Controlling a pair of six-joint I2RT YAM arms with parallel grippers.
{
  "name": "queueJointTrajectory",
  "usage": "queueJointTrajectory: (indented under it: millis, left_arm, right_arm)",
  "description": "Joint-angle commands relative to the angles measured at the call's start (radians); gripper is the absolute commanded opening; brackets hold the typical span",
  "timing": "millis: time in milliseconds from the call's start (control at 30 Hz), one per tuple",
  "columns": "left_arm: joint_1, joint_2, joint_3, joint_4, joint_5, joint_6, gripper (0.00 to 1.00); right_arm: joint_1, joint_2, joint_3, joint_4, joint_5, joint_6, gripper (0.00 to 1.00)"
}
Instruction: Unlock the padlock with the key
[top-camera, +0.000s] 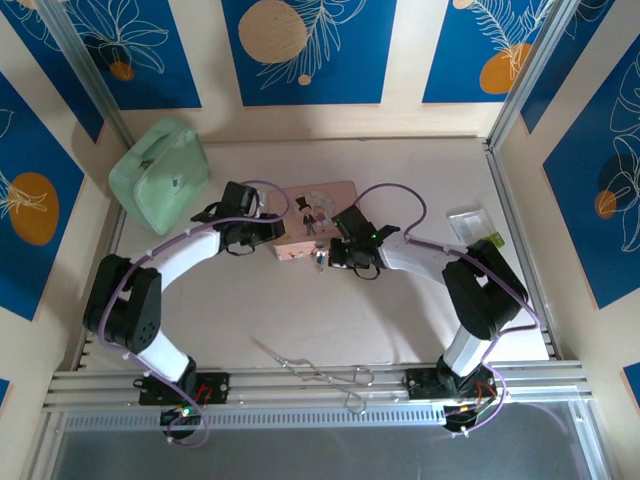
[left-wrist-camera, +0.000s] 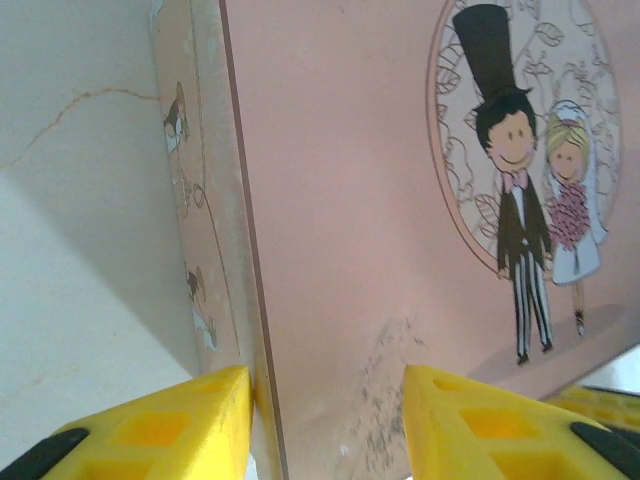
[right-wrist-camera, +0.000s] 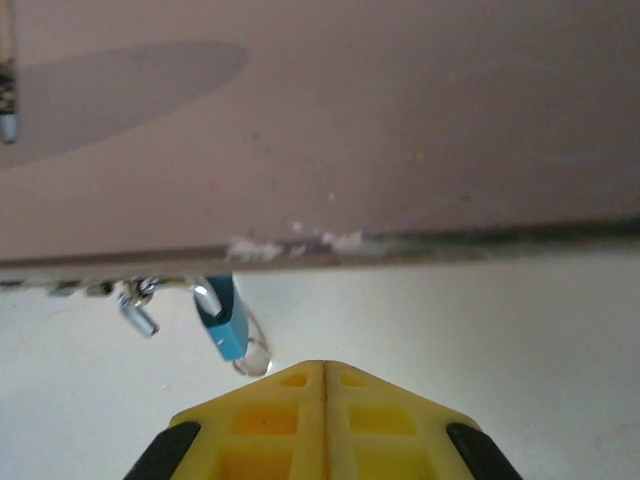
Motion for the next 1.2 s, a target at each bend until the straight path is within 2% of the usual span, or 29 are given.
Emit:
queueJointTrajectory:
  millis: [0, 467, 900, 1167]
  left_arm:
    - [0.012, -0.046, -0.046, 0.039, 0.049, -0.040, 0.42]
    - [0.008, -0.011, -0.076, 0.052, 0.056, -0.046, 0.38]
    - [0.008, -0.002, -0.086, 0.052, 0.062, -0.045, 0.34]
    - [0.008, -0.025, -0.103, 0.048, 0.060, -0.037, 0.34]
  right_arm:
    - [0.016, 0.027, -0.016, 0.053, 0.029, 0.021, 0.06]
    - [0.114, 0.078, 0.029, 0.058, 0.141, -0.012, 0.05]
    - [0.171, 0.184, 0.191, -0.034, 0.225, -0.070, 0.05]
    - [0.170, 0.268, 0.297, -0.127, 0.254, -0.071, 0.04]
